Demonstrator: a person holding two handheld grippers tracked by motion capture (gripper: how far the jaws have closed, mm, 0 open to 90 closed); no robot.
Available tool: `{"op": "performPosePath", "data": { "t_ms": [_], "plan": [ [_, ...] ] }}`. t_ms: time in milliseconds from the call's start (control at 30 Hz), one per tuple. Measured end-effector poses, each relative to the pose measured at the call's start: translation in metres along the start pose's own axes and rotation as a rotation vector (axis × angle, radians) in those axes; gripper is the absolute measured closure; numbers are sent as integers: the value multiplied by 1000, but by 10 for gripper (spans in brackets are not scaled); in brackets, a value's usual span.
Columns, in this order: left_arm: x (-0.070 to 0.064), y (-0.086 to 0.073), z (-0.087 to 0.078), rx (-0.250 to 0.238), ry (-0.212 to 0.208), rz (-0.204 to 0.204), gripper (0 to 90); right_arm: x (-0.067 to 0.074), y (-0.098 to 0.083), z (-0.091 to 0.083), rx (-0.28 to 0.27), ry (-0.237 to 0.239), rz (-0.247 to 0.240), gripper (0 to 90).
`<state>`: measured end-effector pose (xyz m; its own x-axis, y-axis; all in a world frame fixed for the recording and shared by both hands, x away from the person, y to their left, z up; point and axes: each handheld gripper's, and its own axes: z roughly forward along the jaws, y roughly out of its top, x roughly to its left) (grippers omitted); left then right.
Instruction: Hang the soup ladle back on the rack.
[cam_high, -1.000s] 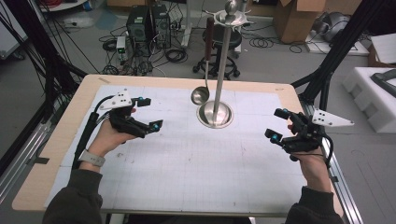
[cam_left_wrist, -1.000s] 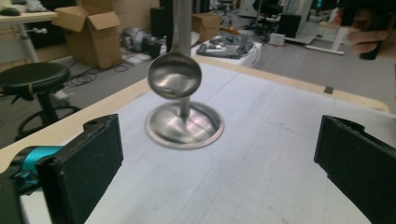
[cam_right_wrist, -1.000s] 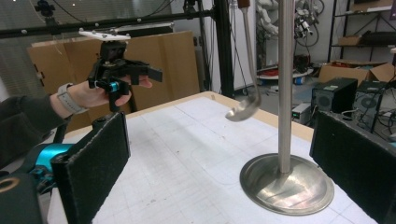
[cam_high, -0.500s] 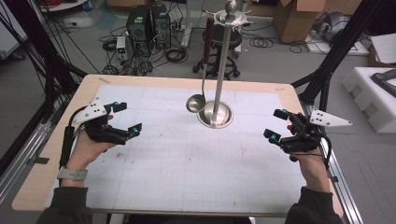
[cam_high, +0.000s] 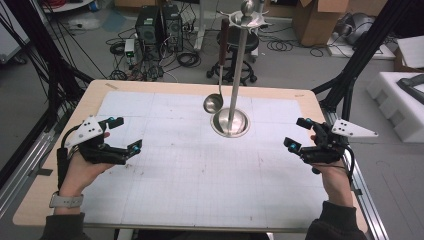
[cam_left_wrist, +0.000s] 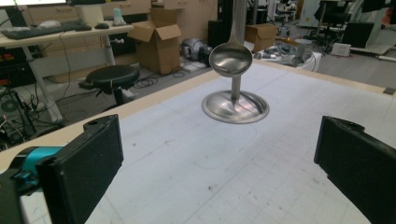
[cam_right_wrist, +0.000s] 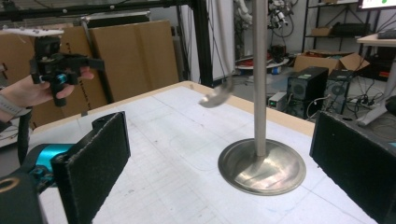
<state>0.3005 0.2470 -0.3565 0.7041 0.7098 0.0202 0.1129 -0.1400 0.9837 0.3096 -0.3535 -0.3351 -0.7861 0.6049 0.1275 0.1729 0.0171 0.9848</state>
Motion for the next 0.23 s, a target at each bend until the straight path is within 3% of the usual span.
{"op": "performPosePath", "data": {
  "t_ms": [67, 133, 233],
  "plan": [
    [1, -1, -3, -6, 4, -15, 17, -1, -1, -1, -3, -4, 5, 33],
    [6, -2, -11, -32, 18, -62, 17, -4, -2, -5, -15, -20, 16, 33],
    [8, -2, -15, -48, 30, -78, 17, -5, -2, -7, -18, -19, 19, 33]
  ]
}}
